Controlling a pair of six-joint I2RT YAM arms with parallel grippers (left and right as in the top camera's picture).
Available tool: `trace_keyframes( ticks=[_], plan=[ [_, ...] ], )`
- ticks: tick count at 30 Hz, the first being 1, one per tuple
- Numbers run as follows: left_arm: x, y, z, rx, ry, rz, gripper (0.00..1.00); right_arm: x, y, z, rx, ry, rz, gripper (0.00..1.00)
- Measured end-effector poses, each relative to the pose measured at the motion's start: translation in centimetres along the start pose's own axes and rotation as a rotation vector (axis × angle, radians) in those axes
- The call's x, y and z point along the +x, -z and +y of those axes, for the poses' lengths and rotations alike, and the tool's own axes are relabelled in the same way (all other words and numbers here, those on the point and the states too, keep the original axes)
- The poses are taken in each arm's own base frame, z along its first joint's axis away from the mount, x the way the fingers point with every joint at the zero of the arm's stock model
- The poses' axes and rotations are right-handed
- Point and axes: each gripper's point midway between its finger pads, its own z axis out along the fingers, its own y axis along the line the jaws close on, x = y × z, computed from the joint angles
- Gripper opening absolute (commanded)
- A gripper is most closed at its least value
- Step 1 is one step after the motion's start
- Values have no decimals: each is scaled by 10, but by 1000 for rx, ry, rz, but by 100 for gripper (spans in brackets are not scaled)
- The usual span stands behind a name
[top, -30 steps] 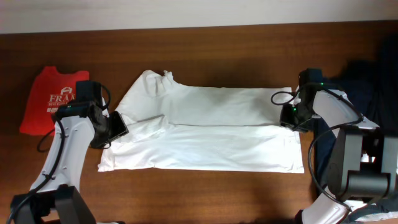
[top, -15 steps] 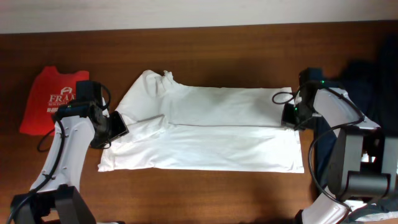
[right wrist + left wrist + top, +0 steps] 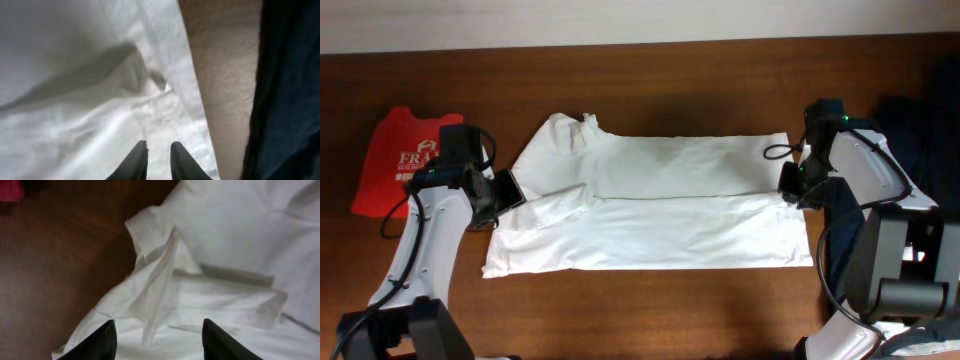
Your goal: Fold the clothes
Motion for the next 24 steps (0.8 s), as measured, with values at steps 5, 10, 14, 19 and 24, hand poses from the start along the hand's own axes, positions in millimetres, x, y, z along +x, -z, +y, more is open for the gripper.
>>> trace_keyframes(
  ticks=[5,10,14,19,24],
  plan=[
    [9,-9,4,-8,1,20,54,17,-24,0,-13,7,43,21],
    [45,-41,19,-48,8,129,54,40,-48,-3,-18,8,94,22],
    [72,-53,35,-102,9,195,54,55,-49,-7,-12,7,125,22],
    [93,-58,52,-168,8,236,54,75,-51,-11,0,5,187,26],
    [101,-54,70,-191,74,285,53,81,-52,-12,2,4,209,29]
  ],
)
